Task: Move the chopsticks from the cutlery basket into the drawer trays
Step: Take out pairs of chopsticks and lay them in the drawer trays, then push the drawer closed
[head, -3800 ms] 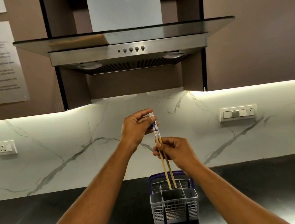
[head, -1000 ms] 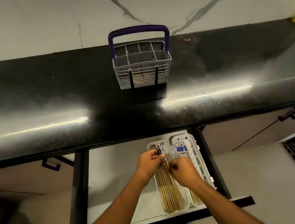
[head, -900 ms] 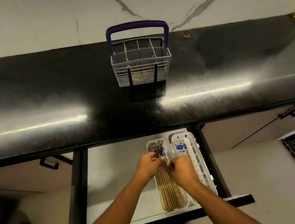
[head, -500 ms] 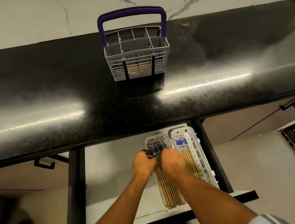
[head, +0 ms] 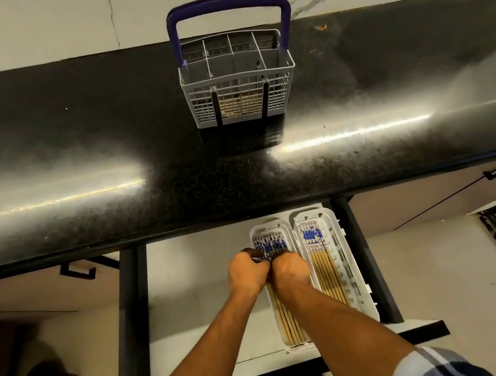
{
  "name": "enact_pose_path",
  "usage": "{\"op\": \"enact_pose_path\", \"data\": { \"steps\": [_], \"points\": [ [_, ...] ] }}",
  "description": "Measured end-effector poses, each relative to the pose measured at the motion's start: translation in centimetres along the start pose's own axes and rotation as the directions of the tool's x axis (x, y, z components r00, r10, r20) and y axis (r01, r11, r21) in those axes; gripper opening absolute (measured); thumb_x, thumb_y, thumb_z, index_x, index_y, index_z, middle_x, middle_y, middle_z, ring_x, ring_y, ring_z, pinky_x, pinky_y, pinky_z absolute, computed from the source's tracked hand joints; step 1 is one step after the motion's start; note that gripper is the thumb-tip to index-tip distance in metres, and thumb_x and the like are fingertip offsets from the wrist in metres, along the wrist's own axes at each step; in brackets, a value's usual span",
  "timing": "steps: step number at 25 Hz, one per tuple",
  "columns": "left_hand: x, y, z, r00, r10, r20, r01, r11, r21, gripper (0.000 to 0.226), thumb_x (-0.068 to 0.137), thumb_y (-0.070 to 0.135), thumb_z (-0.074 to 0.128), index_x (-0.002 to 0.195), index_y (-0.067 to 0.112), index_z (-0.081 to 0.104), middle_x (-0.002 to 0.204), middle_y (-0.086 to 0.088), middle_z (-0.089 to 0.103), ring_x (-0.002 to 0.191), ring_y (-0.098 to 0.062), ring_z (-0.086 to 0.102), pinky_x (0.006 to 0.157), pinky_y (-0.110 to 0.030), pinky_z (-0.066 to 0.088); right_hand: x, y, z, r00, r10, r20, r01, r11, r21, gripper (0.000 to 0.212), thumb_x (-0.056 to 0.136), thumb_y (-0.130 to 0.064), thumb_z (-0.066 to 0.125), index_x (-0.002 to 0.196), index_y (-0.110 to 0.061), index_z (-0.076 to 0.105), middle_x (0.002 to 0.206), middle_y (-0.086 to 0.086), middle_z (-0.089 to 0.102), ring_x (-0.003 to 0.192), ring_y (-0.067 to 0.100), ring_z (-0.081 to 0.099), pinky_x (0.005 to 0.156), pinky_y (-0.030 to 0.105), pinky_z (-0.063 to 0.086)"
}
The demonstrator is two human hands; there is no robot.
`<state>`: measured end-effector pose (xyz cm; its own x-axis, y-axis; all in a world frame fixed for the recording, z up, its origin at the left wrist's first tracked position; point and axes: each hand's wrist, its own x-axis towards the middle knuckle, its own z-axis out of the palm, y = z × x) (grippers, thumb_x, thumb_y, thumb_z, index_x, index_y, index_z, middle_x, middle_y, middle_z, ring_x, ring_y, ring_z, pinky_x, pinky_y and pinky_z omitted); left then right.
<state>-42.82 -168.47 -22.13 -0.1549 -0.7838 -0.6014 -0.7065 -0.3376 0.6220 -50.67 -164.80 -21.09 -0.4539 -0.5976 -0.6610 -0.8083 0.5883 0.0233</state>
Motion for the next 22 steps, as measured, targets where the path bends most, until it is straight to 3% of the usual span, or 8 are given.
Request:
{"op": "enact_pose_path", "data": {
  "steps": [6, 11, 15, 18, 20, 22],
  "points": [
    [-0.2, -0.1, -0.1, 1.0, -0.015, 0.009, 0.015, 0.998, -0.064, 0.009, 0.083, 0.011, 0.071, 0.087, 0.017, 0.066, 0.081, -0.006, 0.072, 0.072, -0.022, 0.073, 0.069, -0.04, 0.063, -0.2, 0.3, 0.0, 1.0, -0.01, -0.018, 0.01, 1.0, -0.004, 0.018, 0.094, -0.01, 0.057, 0.11, -0.006, 0.064, 0.108, 0.01, 0.068, 0.095, 0.023, 0.069, 0.08, 0.034, 0.061],
    [-0.7, 0.1, -0.2, 0.999, -0.037, 0.028, 0.042, 0.976, -0.214, 0.012, 0.087, 0.012, 0.068, 0.098, 0.008, 0.069, 0.084, -0.01, 0.074, 0.074, -0.023, 0.074, 0.069, -0.04, 0.064, -0.8, 0.8, 0.4, 0.997, -0.069, -0.043, 0.069, 0.998, 0.005, 0.015, 0.096, -0.006, 0.053, 0.104, -0.01, 0.065, 0.105, 0.006, 0.071, 0.093, 0.019, 0.07, 0.077, 0.028, 0.058],
    [-2.2, 0.4, -1.9, 0.991, 0.014, 0.133, 0.019, 0.969, -0.246, 0.022, 0.089, 0.017, 0.066, 0.11, 0.009, 0.065, 0.093, -0.01, 0.073, 0.085, -0.024, 0.073, 0.078, -0.042, 0.062, -2.4, 1.6, -0.2, 0.982, -0.156, -0.103, 0.159, 0.987, 0.026, 0.017, 0.096, -0.005, 0.055, 0.11, -0.009, 0.064, 0.104, 0.007, 0.071, 0.092, 0.019, 0.071, 0.081, 0.029, 0.059],
    [-5.5, -1.1, -5.7, 0.938, 0.149, 0.313, -0.109, 0.984, -0.14, 0.031, 0.091, 0.026, 0.065, 0.121, 0.022, 0.058, 0.102, -0.002, 0.069, 0.096, -0.018, 0.068, 0.082, -0.032, 0.059, -5.3, 5.5, -1.9, 0.96, -0.243, -0.139, 0.263, 0.953, 0.151, 0.017, 0.099, -0.014, 0.051, 0.113, -0.016, 0.062, 0.093, 0.001, 0.068, 0.075, 0.01, 0.067, 0.07, 0.025, 0.059],
    [-8.4, -3.7, -8.7, 0.88, 0.21, 0.427, -0.265, 0.961, 0.075, 0.037, 0.087, 0.041, 0.067, 0.122, 0.036, 0.056, 0.106, 0.011, 0.067, 0.097, -0.004, 0.065, 0.082, -0.02, 0.054, -8.0, 10.4, -3.1, 0.94, -0.269, -0.21, 0.309, 0.931, 0.193, 0.017, 0.1, -0.027, 0.049, 0.11, -0.027, 0.062, 0.085, -0.007, 0.065, 0.065, 0.002, 0.06, 0.061, 0.019, 0.053],
    [-11.3, -7.2, -11.2, 0.835, 0.194, 0.516, -0.372, 0.889, 0.267, 0.04, 0.078, 0.059, 0.067, 0.115, 0.052, 0.054, 0.108, 0.025, 0.065, 0.097, 0.008, 0.062, 0.086, -0.017, 0.053, -10.8, 16.0, -3.8, 0.918, -0.312, -0.244, 0.35, 0.927, 0.134, 0.02, 0.098, -0.04, 0.051, 0.113, -0.036, 0.062, 0.094, -0.01, 0.068, 0.072, 0.002, 0.061, 0.068, 0.018, 0.053]
  ]
}}
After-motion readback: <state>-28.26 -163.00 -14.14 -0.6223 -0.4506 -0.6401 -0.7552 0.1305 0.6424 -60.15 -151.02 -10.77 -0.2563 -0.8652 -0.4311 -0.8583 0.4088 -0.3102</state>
